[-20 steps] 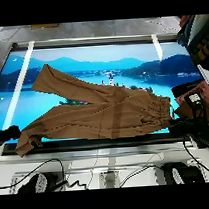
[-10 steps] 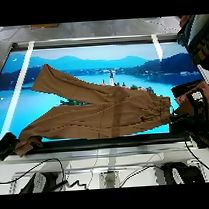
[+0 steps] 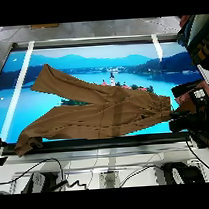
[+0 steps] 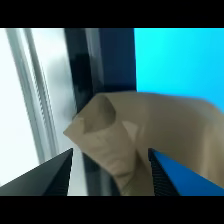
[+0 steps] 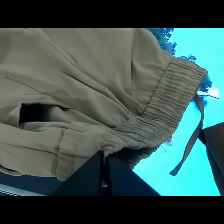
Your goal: Fold the clothes and pants, and hang the long-sleeved shirts on hangers.
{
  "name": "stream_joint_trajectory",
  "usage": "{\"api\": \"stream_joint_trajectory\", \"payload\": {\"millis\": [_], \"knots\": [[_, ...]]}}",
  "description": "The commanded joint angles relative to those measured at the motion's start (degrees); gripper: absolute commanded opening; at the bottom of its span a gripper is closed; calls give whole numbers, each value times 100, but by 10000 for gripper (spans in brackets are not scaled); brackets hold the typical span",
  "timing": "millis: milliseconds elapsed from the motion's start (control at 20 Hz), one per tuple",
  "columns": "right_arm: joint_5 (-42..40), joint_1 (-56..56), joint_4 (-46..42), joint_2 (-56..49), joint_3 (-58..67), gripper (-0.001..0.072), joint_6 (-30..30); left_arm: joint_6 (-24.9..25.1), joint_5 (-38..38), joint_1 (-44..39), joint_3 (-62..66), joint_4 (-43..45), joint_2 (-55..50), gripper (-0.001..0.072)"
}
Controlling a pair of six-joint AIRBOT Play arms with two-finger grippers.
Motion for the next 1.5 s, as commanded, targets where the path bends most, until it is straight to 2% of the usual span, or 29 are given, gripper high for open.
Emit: {"api": "stream_joint_trajectory", "payload": {"millis": [0,200,500,550,600,700,750,800,850,950,1100,1250,1350,1450], "knots": [[-31,0,4,2,0,27,2,-608,205,57,-87,-26,-269,499],[-28,0,7,2,0,27,4,-608,286,63,-87,-24,-962,499],[-24,0,72,2,0,28,31,-608,1088,57,-87,-164,-1578,496],[-24,0,81,2,0,27,31,-605,1147,57,-87,-350,-1725,483],[-24,0,96,2,0,27,31,-586,1235,57,-87,-634,-1853,431],[-24,0,116,2,2,27,33,-81,1458,57,-87,-1340,-1996,212],[-22,2,118,2,0,28,35,201,1574,57,-85,-1641,-2004,151],[-22,0,118,2,0,28,35,527,1655,57,-79,-1939,-2002,51],[-24,0,118,2,0,28,35,898,1687,57,-55,-2190,-2000,27],[-24,0,118,2,0,27,33,1681,1692,57,146,-2645,-1974,25],[-44,0,116,2,2,27,35,2444,1622,-4,892,-3134,-1923,23],[-603,0,74,0,0,27,601,3204,1624,-457,2057,-3150,-1937,21],[-1172,0,76,0,0,27,984,3622,1738,-846,2739,-2920,-1954,21],[-1311,0,76,-37,0,27,1257,3858,1867,-1300,3108,-1947,-1952,22]]}}
